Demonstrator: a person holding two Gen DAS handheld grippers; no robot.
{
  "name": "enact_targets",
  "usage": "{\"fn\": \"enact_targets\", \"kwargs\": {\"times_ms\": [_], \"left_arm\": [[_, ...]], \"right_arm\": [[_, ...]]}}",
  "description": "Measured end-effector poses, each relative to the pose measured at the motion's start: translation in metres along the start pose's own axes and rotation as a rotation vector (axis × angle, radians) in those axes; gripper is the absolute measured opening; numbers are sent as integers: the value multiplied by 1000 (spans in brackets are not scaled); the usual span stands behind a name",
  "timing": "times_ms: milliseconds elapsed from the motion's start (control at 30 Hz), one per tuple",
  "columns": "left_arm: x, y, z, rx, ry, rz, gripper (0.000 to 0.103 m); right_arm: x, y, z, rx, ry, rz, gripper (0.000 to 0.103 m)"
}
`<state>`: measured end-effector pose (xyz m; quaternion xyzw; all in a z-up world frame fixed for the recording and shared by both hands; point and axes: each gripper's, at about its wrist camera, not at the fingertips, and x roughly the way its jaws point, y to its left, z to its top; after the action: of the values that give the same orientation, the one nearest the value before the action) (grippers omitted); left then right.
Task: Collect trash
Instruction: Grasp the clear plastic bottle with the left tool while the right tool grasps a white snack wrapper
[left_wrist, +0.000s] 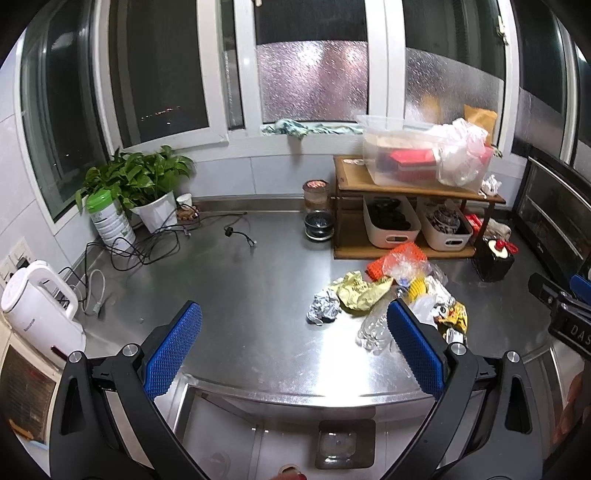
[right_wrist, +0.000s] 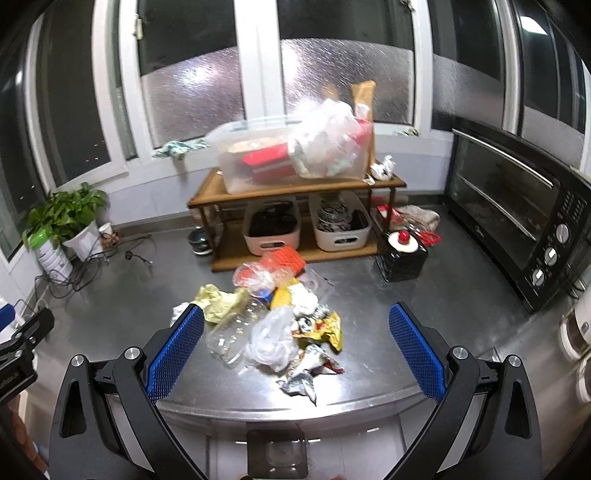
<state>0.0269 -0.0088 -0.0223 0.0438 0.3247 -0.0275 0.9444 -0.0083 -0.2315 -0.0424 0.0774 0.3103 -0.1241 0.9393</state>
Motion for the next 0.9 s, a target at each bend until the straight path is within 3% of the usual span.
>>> {"fn": "enact_targets", "kwargs": {"times_ms": [167, 300, 467, 800, 867, 900], "left_arm": [[16, -7, -2, 28, 18, -18, 95], [34, -16, -6, 71, 36, -18, 95], [56, -24, -12, 111, 69, -33, 95], [104, -48, -26, 203, 110, -131, 94], [116, -54, -30, 219, 126, -168, 91], [122, -56, -31, 224, 130, -186, 91]], "right_arm": [[12, -8, -7, 2, 25, -28, 100], [34, -21, -14, 67, 131, 38, 100], [62, -25, -30, 85, 198, 20, 100], [121, -34, -62, 108, 319, -50, 100], [133, -35, -70, 100, 336, -55, 93], [137, -35, -73, 109, 346, -42, 79]]}}
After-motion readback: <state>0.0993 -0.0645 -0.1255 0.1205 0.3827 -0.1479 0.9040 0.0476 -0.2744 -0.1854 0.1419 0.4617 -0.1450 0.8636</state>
